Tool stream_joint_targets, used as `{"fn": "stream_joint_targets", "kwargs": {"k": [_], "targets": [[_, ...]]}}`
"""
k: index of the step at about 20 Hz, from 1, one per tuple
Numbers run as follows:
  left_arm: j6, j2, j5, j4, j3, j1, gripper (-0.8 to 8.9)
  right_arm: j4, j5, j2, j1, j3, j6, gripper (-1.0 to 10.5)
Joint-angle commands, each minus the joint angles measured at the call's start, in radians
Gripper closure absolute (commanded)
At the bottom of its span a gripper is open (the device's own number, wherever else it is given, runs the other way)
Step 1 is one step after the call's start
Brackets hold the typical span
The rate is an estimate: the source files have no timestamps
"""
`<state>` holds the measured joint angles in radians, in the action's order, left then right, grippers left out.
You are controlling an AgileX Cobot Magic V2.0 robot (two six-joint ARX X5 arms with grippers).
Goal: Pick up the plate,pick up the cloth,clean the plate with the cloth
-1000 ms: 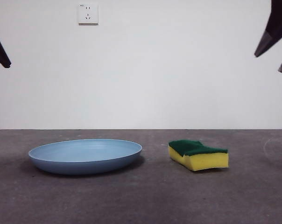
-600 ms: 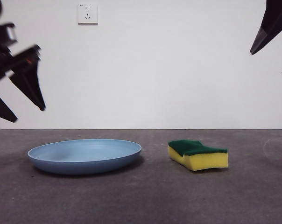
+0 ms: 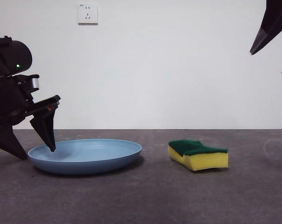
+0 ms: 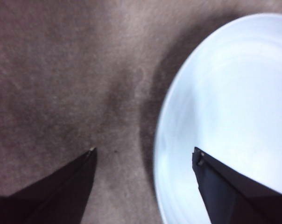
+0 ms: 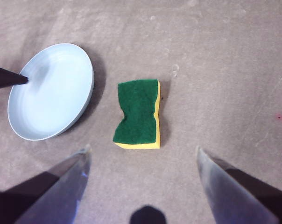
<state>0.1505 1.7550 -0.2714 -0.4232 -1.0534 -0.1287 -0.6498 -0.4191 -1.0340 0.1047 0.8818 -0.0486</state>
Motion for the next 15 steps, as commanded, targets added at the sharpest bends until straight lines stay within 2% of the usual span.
{"fn": "stream_joint_targets", "kwargs": {"k": [1, 2, 4, 5, 10, 15], "targets": [[-0.005, 0.019, 0.026, 0.008, 0.003, -0.019, 4.77, 0.005, -0.001, 0.000, 0.001, 0.004, -0.007, 5.7], [-0.010, 0.019, 0.036, 0.012, 0.003, -0.026, 5.37, 0.005, -0.001, 0.000, 0.001, 0.004, -0.011, 5.7], [-0.049, 0.019, 0.034, 0.019, 0.003, -0.036, 7.60, 0.006, -0.001, 0.000, 0.001, 0.004, -0.023, 5.7], [-0.061, 0.019, 0.035, 0.021, 0.003, -0.042, 8.33, 0.006, -0.002, 0.000, 0.001, 0.004, -0.023, 5.7], [-0.076, 0.016, 0.033, 0.024, -0.001, -0.053, 8.22, 0.023, -0.001, -0.006, 0.010, 0.004, -0.020, 5.7], [-0.110, -0.098, 0.034, -0.084, -0.044, -0.061, 8.22, 0.043, 0.007, -0.110, 0.101, 0.045, 0.009, 5.7]]}}
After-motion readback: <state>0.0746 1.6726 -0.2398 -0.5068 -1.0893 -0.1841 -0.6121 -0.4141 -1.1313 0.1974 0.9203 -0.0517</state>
